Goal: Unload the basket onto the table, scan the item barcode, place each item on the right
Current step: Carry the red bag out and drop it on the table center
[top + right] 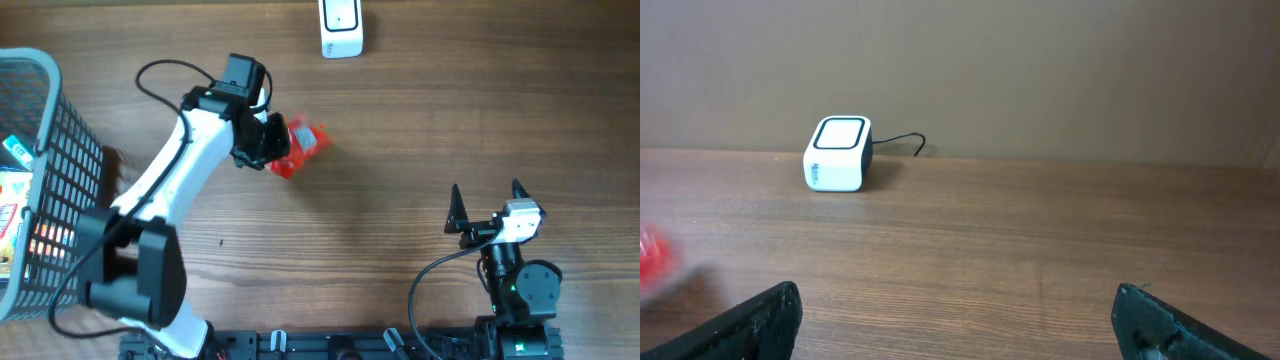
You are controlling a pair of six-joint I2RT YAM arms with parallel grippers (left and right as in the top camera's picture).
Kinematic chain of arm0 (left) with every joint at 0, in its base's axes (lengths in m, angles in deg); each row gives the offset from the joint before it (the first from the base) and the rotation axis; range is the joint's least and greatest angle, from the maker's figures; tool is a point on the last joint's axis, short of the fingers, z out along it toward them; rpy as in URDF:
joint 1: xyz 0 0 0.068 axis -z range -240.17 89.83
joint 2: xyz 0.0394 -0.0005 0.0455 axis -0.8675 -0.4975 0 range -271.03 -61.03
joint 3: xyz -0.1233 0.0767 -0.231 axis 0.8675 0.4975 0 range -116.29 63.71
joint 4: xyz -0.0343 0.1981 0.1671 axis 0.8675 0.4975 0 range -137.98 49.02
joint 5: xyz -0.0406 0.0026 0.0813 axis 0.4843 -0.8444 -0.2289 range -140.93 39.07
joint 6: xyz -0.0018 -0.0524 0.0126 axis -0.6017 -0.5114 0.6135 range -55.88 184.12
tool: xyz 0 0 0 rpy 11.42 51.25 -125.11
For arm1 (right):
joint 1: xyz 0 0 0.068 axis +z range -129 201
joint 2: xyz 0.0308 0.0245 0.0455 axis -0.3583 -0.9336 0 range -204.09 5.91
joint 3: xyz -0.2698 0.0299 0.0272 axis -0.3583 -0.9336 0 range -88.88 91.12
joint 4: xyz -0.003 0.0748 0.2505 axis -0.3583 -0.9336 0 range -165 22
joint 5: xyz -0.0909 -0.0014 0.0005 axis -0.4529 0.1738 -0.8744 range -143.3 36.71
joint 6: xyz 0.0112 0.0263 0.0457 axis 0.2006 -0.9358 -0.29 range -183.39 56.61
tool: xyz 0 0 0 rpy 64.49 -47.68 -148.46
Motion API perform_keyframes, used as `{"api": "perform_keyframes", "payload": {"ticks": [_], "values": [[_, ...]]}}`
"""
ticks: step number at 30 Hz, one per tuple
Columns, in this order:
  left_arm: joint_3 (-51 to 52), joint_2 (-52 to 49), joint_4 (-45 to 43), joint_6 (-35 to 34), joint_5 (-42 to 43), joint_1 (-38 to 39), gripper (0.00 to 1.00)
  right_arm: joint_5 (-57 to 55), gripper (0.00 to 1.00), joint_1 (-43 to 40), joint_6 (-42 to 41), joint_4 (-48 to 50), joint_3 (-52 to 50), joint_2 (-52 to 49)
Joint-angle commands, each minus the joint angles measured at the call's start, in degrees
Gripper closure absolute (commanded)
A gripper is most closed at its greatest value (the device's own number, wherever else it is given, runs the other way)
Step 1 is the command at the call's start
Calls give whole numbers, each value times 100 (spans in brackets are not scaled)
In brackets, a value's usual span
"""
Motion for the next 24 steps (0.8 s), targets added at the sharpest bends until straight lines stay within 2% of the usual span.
{"api": "perform_keyframes", "payload": {"ticks": [1,4,5,7,9,15,21,22,24], "values": [[-20,-74,-22,55,-173,-35,51,20,0,26,59,15,-7,26],[-103,59,-17,57,-173,-118,38,20,0,26,59,15,-7,26],[-269,195,59,57,-173,-201,27,20,0,26,57,15,-7,26],[-546,378,186,59,-175,-323,21,20,0,26,57,15,-7,26],[-787,634,273,59,-175,-452,0,20,0,26,59,15,-7,26],[-962,1762,286,46,-173,-901,0,20,0,26,59,15,-7,26],[-1213,3392,26,35,-188,-2046,0,20,0,26,57,15,-7,26],[-1213,3676,-26,35,-337,-2343,0,20,0,26,57,15,-7,26],[-1213,4347,13,35,-1241,-3248,0,17,0,26,59,15,-7,26]]}}
